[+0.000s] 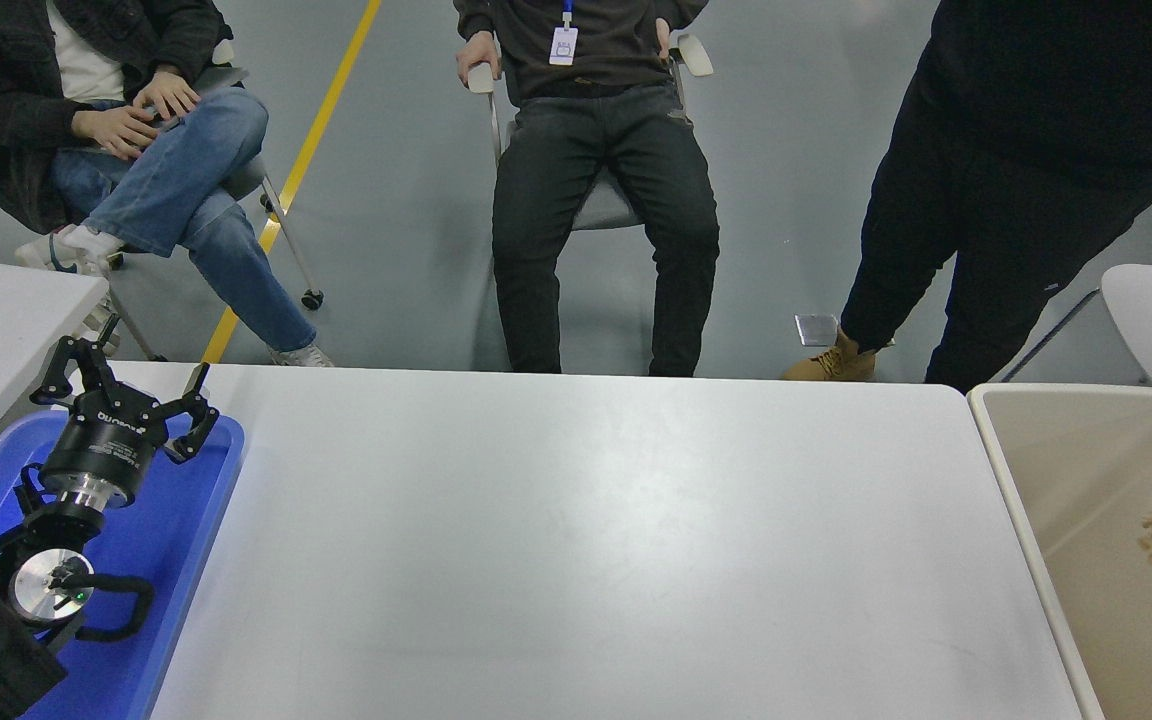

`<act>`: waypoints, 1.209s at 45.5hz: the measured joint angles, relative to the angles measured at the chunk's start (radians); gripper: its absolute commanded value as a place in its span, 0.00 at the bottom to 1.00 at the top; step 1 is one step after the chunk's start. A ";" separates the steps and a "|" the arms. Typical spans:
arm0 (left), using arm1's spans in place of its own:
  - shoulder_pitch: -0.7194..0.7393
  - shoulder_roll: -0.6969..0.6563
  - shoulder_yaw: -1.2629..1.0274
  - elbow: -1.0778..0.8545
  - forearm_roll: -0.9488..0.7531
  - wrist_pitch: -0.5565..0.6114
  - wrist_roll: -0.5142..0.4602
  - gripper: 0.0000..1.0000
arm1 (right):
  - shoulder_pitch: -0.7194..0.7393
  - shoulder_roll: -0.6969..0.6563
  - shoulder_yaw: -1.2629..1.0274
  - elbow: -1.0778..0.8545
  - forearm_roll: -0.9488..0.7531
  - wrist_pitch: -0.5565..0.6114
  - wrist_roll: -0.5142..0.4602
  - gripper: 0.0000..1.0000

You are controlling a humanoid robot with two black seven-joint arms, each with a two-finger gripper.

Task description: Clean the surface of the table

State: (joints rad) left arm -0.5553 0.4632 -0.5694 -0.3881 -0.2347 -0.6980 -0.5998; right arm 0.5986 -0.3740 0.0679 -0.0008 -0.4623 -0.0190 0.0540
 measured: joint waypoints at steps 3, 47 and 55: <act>0.000 0.000 0.000 0.000 0.000 0.000 0.000 1.00 | -0.007 0.008 -0.002 0.000 0.002 -0.004 0.000 0.00; 0.000 0.000 0.000 0.000 0.000 0.000 0.000 1.00 | -0.020 0.056 0.006 0.013 0.005 -0.091 0.003 0.98; 0.000 0.000 0.000 0.000 0.000 0.000 0.000 1.00 | -0.015 0.057 0.009 0.015 0.006 -0.090 0.003 0.98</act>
State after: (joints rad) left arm -0.5553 0.4636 -0.5691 -0.3881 -0.2347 -0.6980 -0.5998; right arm 0.5831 -0.3170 0.0767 0.0141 -0.4565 -0.1087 0.0566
